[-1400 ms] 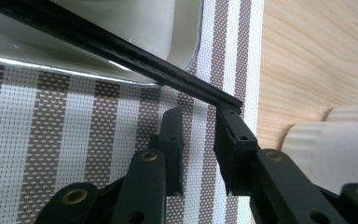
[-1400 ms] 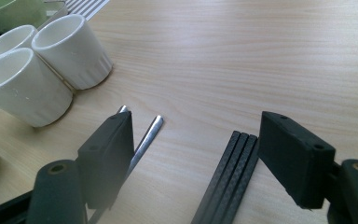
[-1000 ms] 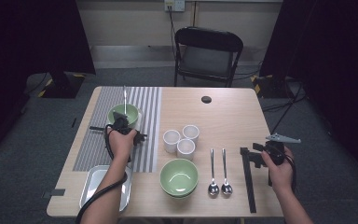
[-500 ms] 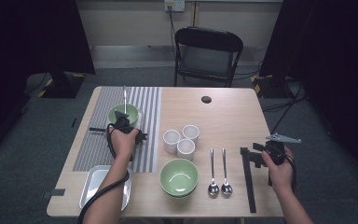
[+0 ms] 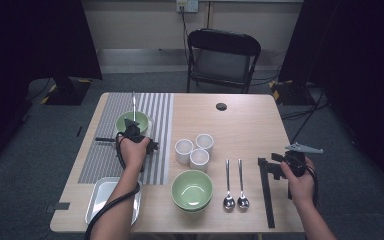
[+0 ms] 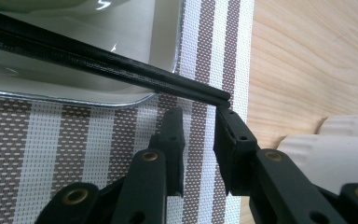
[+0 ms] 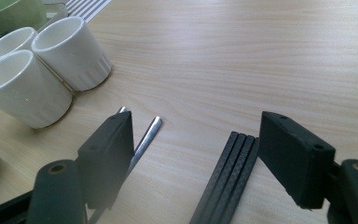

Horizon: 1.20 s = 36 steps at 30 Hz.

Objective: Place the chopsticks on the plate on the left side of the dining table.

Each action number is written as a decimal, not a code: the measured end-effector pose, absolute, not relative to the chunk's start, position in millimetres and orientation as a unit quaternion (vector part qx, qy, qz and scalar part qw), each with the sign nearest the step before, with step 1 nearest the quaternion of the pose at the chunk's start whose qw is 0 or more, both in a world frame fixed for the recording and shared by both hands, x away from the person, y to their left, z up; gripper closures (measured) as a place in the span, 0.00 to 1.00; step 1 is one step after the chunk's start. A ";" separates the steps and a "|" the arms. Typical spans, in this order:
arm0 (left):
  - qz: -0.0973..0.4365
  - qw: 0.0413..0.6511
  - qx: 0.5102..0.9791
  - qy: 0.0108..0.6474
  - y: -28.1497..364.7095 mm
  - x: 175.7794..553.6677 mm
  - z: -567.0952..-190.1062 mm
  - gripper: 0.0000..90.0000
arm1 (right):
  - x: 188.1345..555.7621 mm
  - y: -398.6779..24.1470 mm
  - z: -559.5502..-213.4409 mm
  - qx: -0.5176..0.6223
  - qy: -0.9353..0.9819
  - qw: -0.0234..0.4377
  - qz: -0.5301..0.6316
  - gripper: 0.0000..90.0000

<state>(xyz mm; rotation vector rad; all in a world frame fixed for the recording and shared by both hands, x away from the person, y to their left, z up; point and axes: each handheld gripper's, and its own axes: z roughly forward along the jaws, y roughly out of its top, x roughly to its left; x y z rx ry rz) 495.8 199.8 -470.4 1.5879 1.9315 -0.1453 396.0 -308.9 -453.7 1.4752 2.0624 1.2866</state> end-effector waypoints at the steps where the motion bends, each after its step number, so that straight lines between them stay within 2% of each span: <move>1: -0.056 0.316 0.601 0.732 199.9 495.7 -470.6 0.82 | 396.0 -308.9 -453.7 0.513 0.717 0.149 0.447 0.29; 36: -0.060 0.313 0.605 0.730 193.0 501.0 -471.5 0.81 | 396.7 -309.1 -454.9 0.513 0.718 0.149 0.447 0.29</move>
